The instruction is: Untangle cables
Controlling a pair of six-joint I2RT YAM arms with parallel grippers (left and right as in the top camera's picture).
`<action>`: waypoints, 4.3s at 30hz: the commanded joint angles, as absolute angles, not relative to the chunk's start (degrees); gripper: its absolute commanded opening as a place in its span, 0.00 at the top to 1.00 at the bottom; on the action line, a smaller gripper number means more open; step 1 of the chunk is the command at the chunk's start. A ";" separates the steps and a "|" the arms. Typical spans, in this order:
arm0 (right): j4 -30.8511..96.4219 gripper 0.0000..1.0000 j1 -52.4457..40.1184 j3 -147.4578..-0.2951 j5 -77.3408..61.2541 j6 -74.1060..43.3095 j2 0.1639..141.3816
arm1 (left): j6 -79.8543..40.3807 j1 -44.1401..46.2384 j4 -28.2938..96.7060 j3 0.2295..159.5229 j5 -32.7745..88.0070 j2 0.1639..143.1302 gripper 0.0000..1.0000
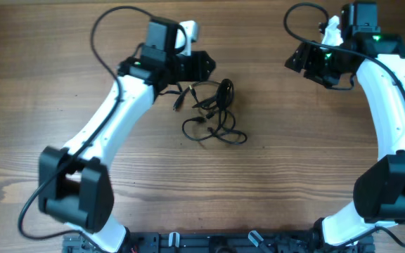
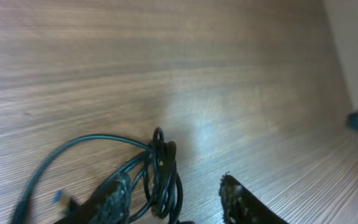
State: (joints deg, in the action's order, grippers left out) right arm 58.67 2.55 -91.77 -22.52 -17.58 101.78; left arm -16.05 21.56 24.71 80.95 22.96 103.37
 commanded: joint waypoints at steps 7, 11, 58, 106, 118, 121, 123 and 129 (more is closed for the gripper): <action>59.57 0.36 2.48 -92.44 -24.29 -12.14 100.92 | -2.09 28.18 18.61 81.21 19.31 114.34 0.43; 59.79 0.35 2.48 -92.33 -24.32 -12.01 100.92 | -1.69 28.12 18.31 81.21 15.92 114.78 0.49; 56.90 0.35 -5.72 -92.14 -43.62 -5.15 101.19 | -84.16 13.78 10.87 82.21 56.14 105.54 0.96; 47.20 0.90 6.83 -92.14 -1.80 -20.01 111.33 | -79.18 2.11 -6.42 82.19 77.14 105.54 0.96; 48.01 0.34 6.79 -96.47 -52.77 2.81 106.50 | -18.83 8.45 18.59 82.19 67.00 105.56 0.96; 49.52 0.32 6.24 -96.47 -54.13 1.17 104.84 | -14.74 10.07 19.14 82.19 64.38 105.54 0.96; 51.86 0.33 4.60 -96.47 -54.13 0.93 104.55 | -13.72 11.51 17.50 82.19 64.47 105.51 0.96; 55.40 0.32 -2.81 -96.31 -51.99 10.57 104.57 | -23.88 11.46 6.90 82.21 76.23 103.83 0.96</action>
